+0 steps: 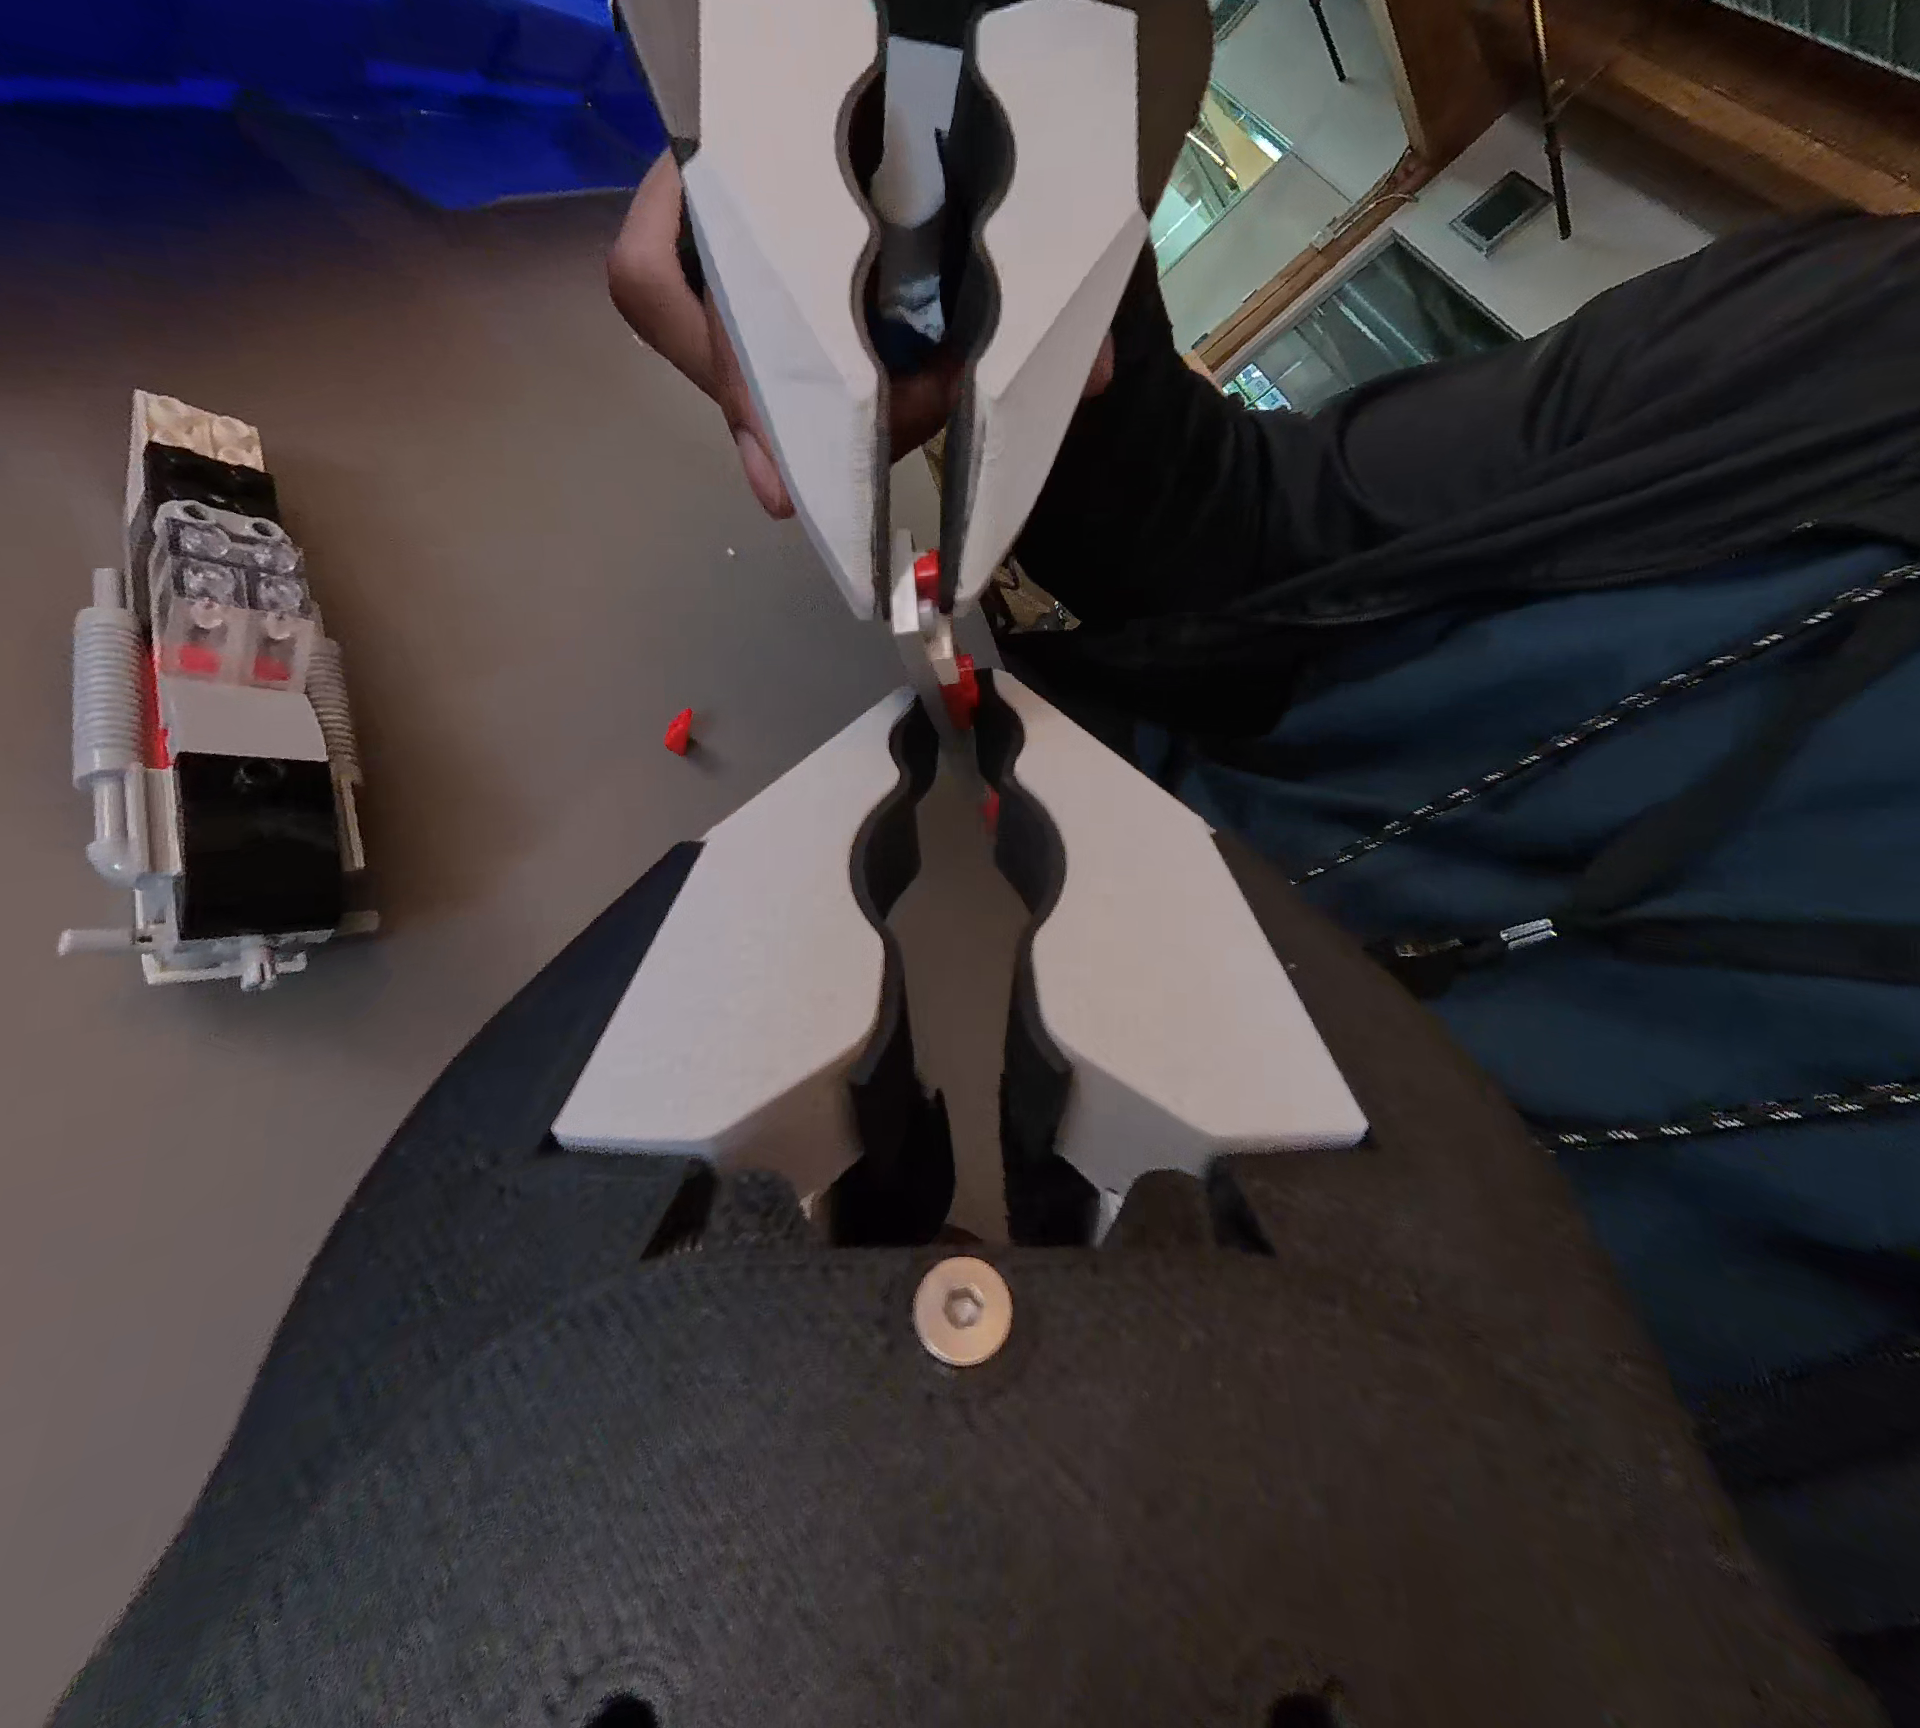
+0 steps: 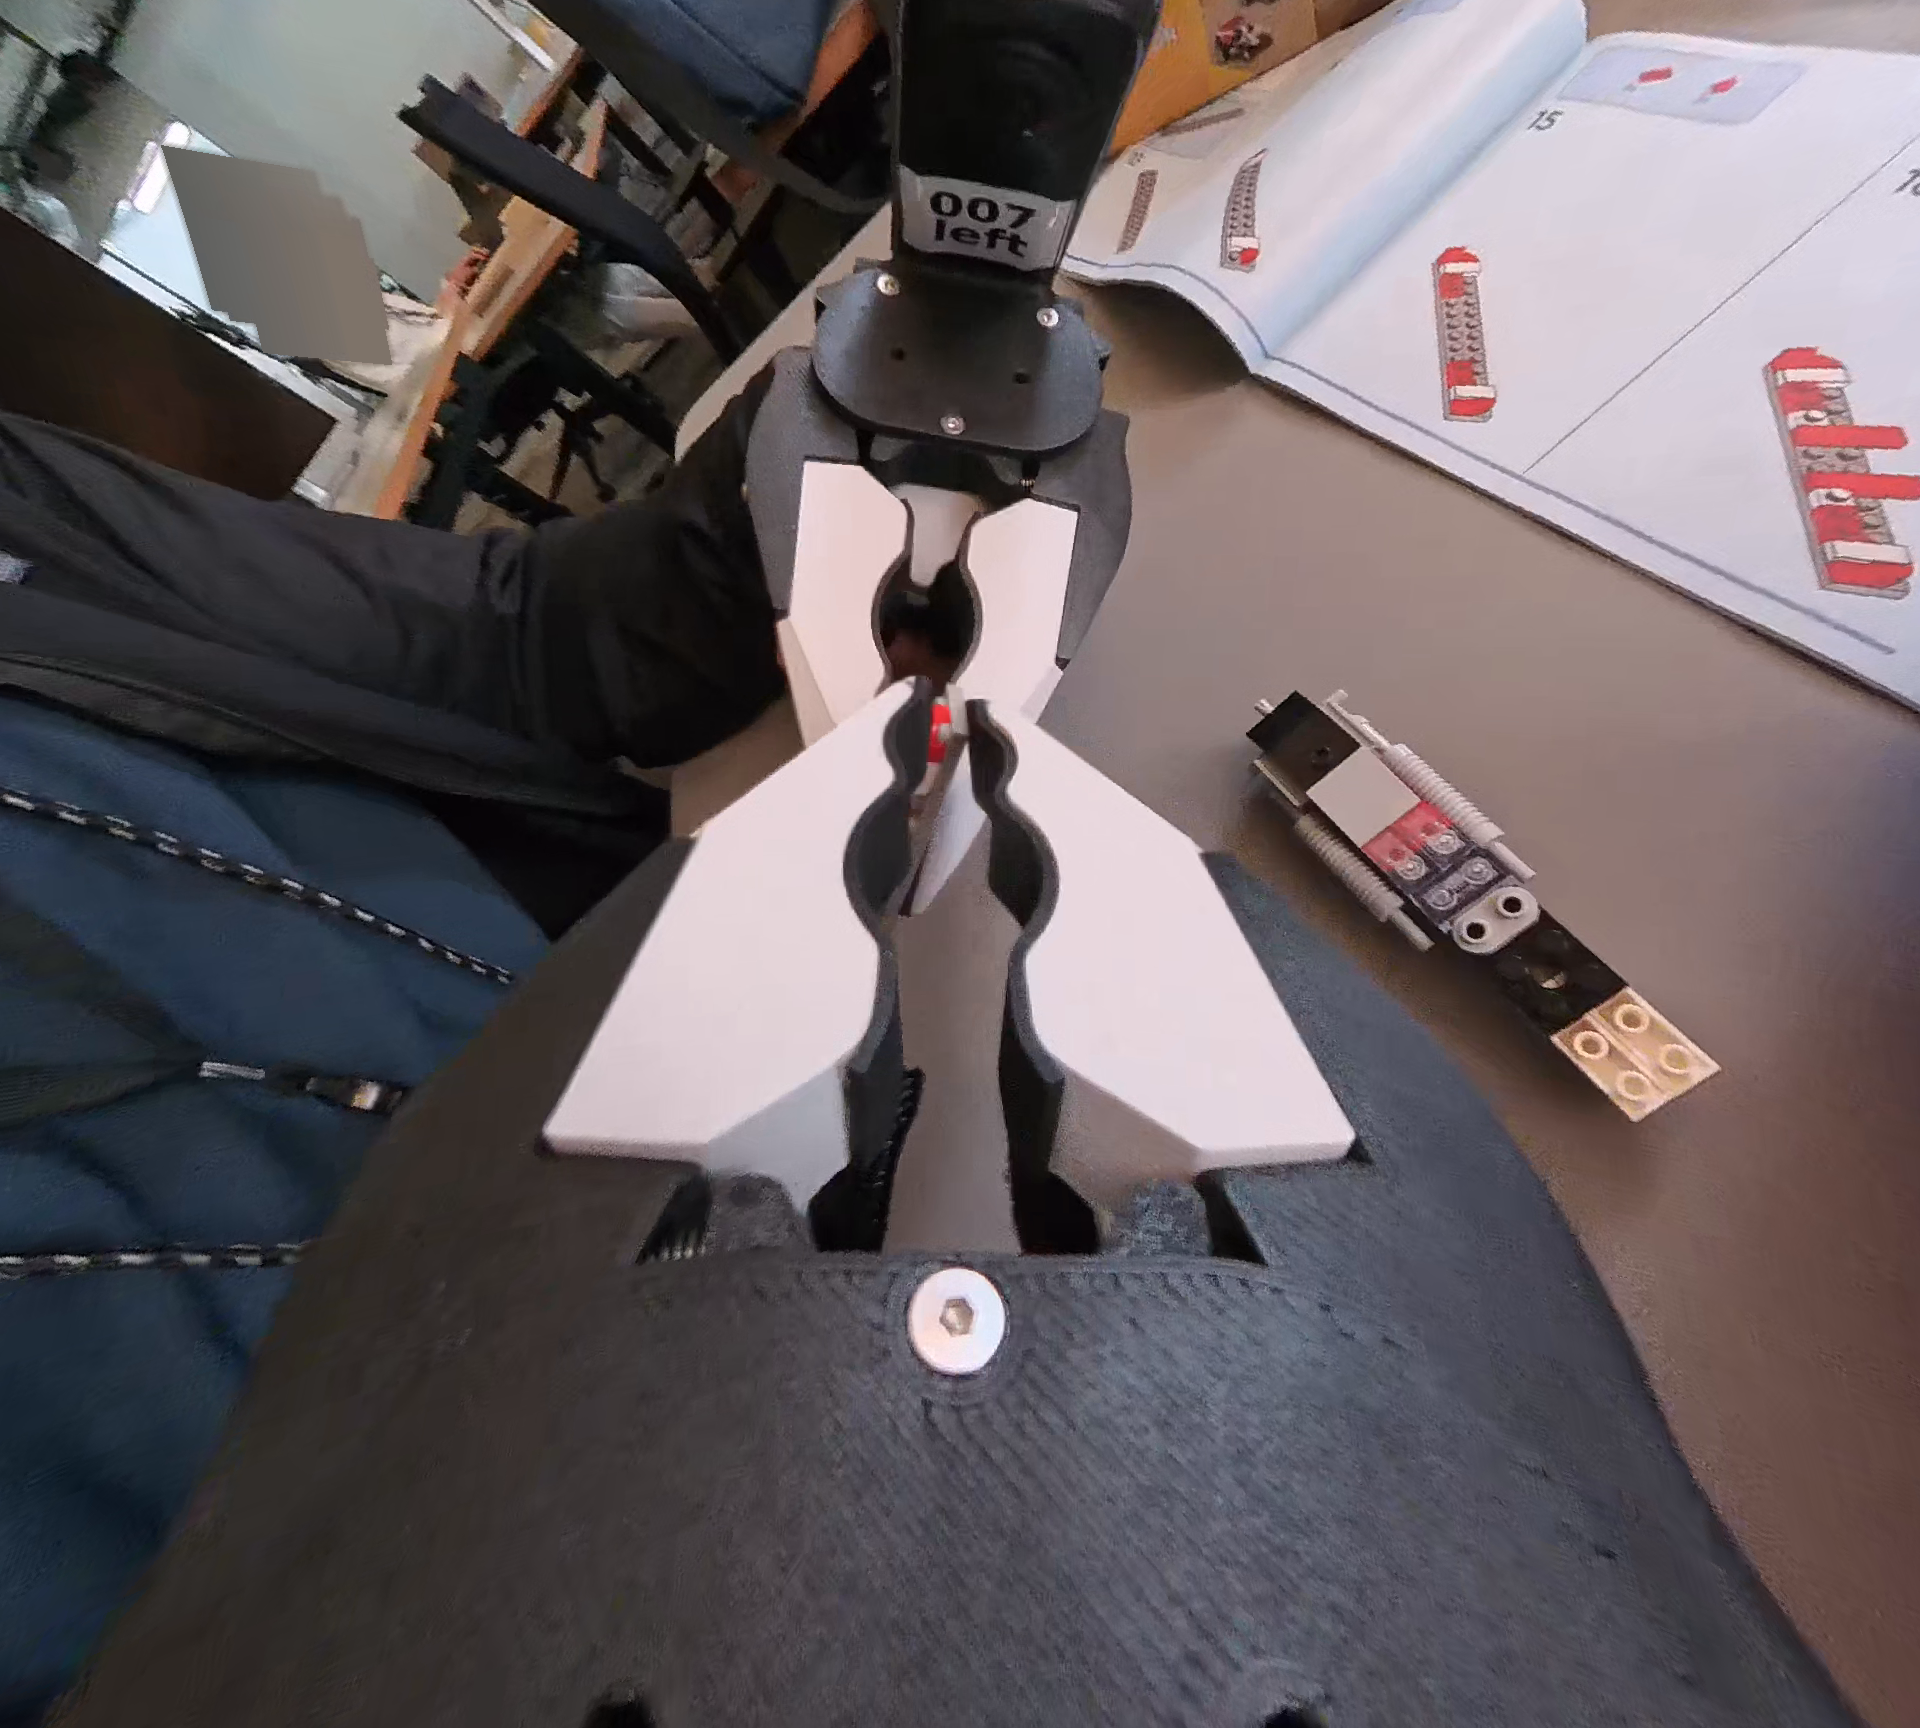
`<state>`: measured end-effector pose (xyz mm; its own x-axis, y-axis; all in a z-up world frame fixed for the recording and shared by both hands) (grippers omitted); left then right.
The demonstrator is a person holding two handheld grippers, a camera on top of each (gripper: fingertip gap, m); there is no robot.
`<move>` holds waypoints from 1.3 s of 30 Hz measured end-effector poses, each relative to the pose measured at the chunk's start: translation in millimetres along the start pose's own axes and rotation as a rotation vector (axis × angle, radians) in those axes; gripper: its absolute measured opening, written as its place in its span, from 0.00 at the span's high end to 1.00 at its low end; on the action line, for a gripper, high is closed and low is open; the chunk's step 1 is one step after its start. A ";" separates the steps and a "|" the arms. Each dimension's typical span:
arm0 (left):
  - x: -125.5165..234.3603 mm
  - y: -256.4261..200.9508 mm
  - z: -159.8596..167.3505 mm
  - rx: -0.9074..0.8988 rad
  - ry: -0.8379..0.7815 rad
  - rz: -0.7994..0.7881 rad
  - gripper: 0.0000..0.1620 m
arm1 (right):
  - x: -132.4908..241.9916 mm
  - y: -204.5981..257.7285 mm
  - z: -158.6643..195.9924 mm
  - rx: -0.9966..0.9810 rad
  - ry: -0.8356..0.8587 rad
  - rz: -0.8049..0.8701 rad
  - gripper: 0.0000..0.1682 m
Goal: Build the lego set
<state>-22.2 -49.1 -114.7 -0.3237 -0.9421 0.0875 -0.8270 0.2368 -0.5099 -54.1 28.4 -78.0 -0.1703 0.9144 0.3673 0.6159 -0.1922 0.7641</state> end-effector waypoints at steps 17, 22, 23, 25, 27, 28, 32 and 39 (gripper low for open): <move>41.1 30.3 -50.3 0.103 -0.758 -0.292 0.58 | 72.5 -9.6 11.8 -0.368 -1.309 -0.096 0.97; 2.5 21.7 -49.6 0.179 -0.798 -0.202 0.50 | 71.9 -6.9 10.9 -0.351 -1.393 -0.076 0.97; -0.6 20.7 -49.6 0.186 -0.820 -0.203 0.51 | 72.5 -4.9 10.1 -0.338 -1.406 -0.072 0.97; -2.9 19.7 -48.8 0.201 -0.867 -0.207 0.59 | 69.9 -1.9 9.5 -0.324 -1.415 -0.065 0.97; -2.4 20.4 -46.5 0.222 -0.909 -0.213 0.71 | 63.1 0.2 10.5 -0.314 -1.413 -0.053 0.97; -1.9 21.7 -44.7 0.233 -0.920 -0.222 0.76 | 59.1 0.9 11.4 -0.311 -1.411 -0.051 0.97; 11.0 24.9 -41.2 0.230 -1.000 -0.265 0.97 | 42.2 1.5 14.3 -0.323 -1.388 -0.061 0.96; 39.4 28.6 -45.0 0.171 -0.922 -0.336 0.97 | 35.7 -4.0 15.1 -0.154 -1.036 0.098 0.71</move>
<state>-79.3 -68.7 -87.3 0.4589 -0.7874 -0.4117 -0.7091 -0.0453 -0.7037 -51.1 67.1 -75.9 0.6609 0.7361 -0.1462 0.4746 -0.2590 0.8412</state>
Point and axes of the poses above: each gripper's, where its closed fingertips meet, x back along the fingers, z out of its underside, y = z × x across the jaws, the point moved 6 cm from there along x, back along the fingers, and after that the axes turned 15 degrees about -x, right-handed, at the moved point
